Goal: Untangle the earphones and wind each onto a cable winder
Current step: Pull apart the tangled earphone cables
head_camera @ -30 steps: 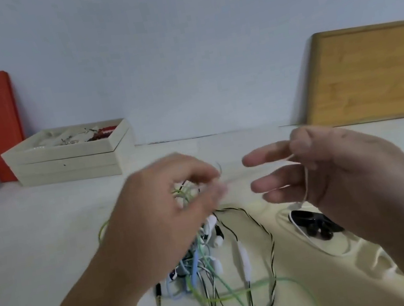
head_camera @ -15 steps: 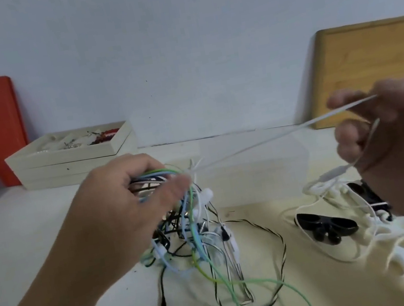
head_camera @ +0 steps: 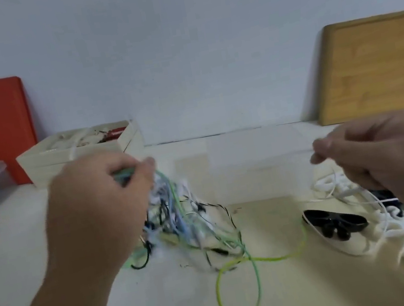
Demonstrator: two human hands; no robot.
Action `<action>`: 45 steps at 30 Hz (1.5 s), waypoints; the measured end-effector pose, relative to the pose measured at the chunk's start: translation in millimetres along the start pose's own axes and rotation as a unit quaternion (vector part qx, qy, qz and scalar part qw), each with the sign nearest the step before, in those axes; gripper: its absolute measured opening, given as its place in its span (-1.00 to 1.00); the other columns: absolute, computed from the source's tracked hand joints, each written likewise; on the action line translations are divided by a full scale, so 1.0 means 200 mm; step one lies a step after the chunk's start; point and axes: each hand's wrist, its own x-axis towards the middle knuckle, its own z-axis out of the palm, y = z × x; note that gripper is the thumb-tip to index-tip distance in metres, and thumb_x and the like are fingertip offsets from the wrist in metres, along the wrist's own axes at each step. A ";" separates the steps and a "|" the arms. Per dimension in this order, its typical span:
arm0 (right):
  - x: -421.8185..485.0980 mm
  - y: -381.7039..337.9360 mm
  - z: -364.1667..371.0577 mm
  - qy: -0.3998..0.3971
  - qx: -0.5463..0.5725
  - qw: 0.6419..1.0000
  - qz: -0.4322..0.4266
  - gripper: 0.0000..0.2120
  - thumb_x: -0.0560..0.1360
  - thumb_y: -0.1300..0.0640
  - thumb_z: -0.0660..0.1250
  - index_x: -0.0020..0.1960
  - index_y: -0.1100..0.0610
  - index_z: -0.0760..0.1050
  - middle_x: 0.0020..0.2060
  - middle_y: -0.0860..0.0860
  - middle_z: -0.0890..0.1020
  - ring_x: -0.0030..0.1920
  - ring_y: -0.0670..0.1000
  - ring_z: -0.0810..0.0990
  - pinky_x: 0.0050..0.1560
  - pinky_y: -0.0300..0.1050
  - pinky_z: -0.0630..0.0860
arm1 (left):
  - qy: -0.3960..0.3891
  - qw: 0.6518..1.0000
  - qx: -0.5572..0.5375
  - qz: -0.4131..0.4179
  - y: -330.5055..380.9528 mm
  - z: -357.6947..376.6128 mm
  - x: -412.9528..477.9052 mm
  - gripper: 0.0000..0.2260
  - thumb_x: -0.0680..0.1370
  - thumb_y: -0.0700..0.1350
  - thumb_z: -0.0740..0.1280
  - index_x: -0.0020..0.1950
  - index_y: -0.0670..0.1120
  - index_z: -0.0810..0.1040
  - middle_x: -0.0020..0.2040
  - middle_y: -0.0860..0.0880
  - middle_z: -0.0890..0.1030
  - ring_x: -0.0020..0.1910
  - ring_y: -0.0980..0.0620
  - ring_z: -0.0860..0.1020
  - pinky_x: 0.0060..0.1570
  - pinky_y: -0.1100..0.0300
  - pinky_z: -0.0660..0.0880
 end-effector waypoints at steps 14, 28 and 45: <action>0.01 0.05 0.00 -0.072 -0.303 0.942 0.122 -0.70 0.48 0.07 0.44 -0.40 -0.18 0.64 -0.50 -0.05 0.65 -0.49 -0.01 0.58 -0.37 -0.12 0.53 | -0.335 0.938 -0.045 -0.071 0.00 0.03 -0.03 -0.89 0.39 0.16 0.51 -0.23 0.16 0.69 -0.43 0.12 0.60 -0.38 0.20 0.57 -0.29 0.38 0.45; -0.10 0.00 0.37 -0.126 -0.209 0.966 -0.085 -0.91 0.53 -0.06 0.39 0.03 -0.15 0.61 -0.11 -0.26 0.67 -0.32 -0.40 0.47 -0.21 -0.48 0.37 | -0.265 0.953 -0.128 -0.071 0.12 0.13 -0.09 -0.82 0.45 0.02 0.50 -0.28 0.00 0.59 -0.54 0.17 0.49 -0.58 0.19 0.40 -0.51 0.35 0.25; -0.12 -0.06 0.31 -0.050 0.124 0.990 -0.055 -0.84 0.39 0.08 0.56 -0.30 0.08 0.64 -0.55 0.03 0.42 -0.60 -0.14 0.18 -0.56 -0.38 0.14 | -0.251 0.967 -0.043 -0.025 0.11 0.09 -0.08 -0.56 0.24 0.20 0.57 -0.36 -0.06 0.41 -0.38 0.03 0.51 -0.46 0.13 0.38 -0.44 0.26 0.27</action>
